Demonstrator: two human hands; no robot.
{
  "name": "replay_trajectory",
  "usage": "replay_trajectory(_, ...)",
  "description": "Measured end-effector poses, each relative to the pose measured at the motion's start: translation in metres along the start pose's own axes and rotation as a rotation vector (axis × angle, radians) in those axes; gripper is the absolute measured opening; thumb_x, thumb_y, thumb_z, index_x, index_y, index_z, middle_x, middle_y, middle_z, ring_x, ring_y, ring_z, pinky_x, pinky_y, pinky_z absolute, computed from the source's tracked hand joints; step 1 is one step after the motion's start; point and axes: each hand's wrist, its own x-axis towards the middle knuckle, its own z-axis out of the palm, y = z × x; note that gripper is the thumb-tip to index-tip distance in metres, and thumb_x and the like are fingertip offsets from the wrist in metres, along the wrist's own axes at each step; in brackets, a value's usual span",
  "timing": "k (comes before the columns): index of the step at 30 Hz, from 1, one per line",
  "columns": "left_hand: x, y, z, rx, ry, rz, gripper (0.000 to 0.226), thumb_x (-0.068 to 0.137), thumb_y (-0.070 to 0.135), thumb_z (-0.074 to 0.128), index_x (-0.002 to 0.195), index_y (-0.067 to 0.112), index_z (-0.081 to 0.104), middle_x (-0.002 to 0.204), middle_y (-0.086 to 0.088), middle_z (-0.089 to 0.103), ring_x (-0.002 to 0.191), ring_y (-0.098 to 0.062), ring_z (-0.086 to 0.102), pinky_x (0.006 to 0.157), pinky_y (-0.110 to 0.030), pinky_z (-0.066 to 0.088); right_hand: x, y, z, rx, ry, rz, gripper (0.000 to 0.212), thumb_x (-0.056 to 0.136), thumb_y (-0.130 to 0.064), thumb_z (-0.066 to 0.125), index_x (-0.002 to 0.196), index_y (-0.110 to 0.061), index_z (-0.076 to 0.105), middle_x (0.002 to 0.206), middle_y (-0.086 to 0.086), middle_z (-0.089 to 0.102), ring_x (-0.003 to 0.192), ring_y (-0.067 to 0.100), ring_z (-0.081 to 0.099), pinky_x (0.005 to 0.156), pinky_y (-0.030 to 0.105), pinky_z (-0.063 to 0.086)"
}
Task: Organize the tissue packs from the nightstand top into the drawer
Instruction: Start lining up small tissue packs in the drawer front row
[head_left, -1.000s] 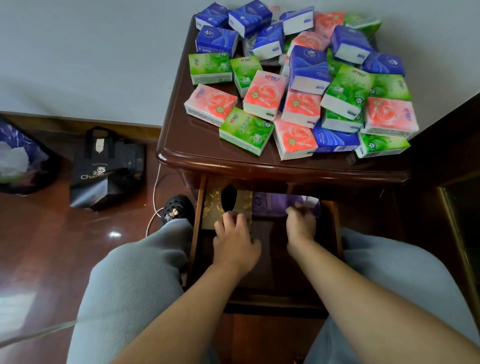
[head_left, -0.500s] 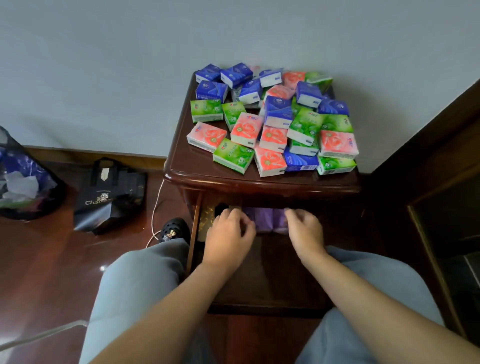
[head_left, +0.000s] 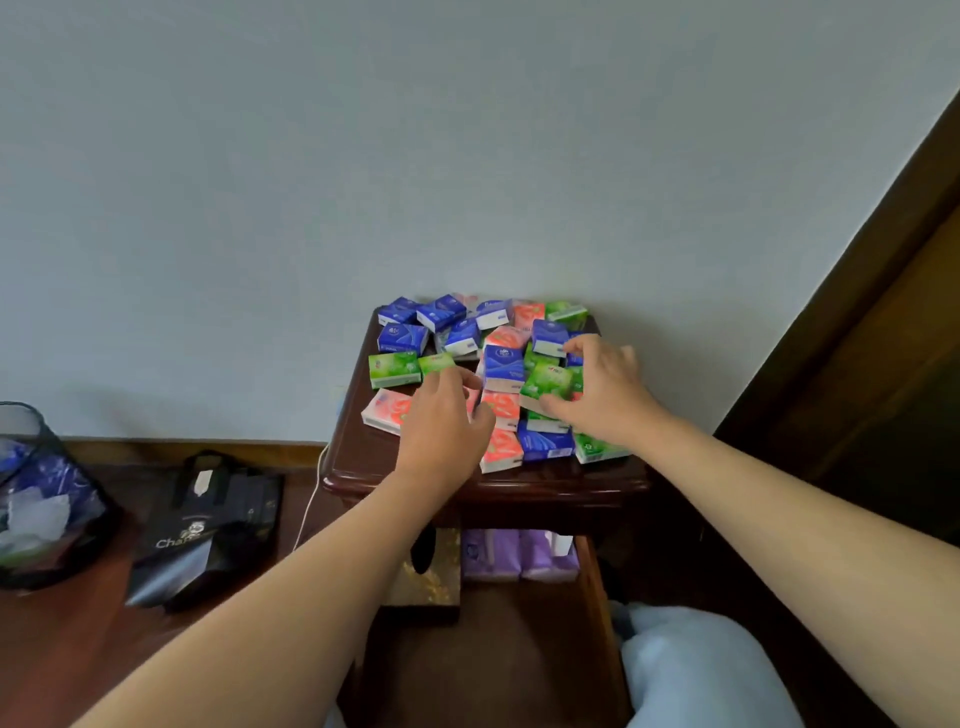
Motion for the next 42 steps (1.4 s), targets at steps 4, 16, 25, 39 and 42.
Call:
replay_trajectory(4,0.034,0.002,0.006,-0.079,-0.105,-0.124,0.034,0.096,0.029,0.064,0.126,0.018,0.054,0.128,-0.009,0.052,0.113,-0.027,0.055,0.098,-0.042,0.048,0.019,-0.001,0.008,-0.144,-0.127,0.065,0.103,0.069,-0.092,0.06,0.148,-0.03,0.04,0.143,-0.003,0.055,0.132,0.031,0.041,0.109,0.047,0.038)
replay_trajectory(16,0.108,0.015,0.052,0.06,-0.203,-0.403,0.086,0.074,0.058,0.079,0.133,0.012,0.037,0.115,-0.006,0.06,0.101,-0.03,0.064,0.08,-0.041,0.055,0.033,0.018,0.031,0.057,-0.201,0.059,0.095,0.076,-0.052,0.083,0.156,-0.023,0.039,0.149,0.0,0.049,0.138,0.03,0.037,0.113,0.046,0.04)
replay_trajectory(25,0.103,0.01,0.048,-0.286,-0.075,-0.372,0.069,0.082,0.028,0.084,0.132,0.024,0.036,0.108,-0.008,0.068,0.089,-0.02,0.071,0.079,-0.041,0.061,0.022,0.012,0.027,0.103,-0.101,0.011,0.09,0.076,-0.047,0.086,0.151,-0.025,0.043,0.139,0.0,0.053,0.133,0.029,0.039,0.111,0.044,0.04)
replay_trajectory(39,-0.064,-0.049,-0.009,-0.909,-0.206,-0.444,0.034,0.093,0.015,0.078,0.122,0.028,0.067,0.108,-0.016,0.072,0.092,-0.031,0.078,0.07,-0.043,0.064,-0.113,-0.007,0.041,1.327,-0.243,0.332,0.056,0.071,-0.019,0.094,0.117,-0.036,0.068,0.116,0.003,0.071,0.102,0.028,0.076,0.075,0.044,0.063)
replay_trajectory(42,-0.108,-0.085,-0.003,-0.827,-0.247,-0.521,0.047,0.084,0.007,0.085,0.121,0.028,0.068,0.106,-0.016,0.074,0.089,-0.027,0.077,0.07,-0.042,0.065,-0.148,-0.009,0.082,1.183,-0.366,0.488,0.033,0.088,-0.012,0.082,0.111,-0.034,0.072,0.116,0.008,0.071,0.102,0.03,0.076,0.074,0.047,0.064)
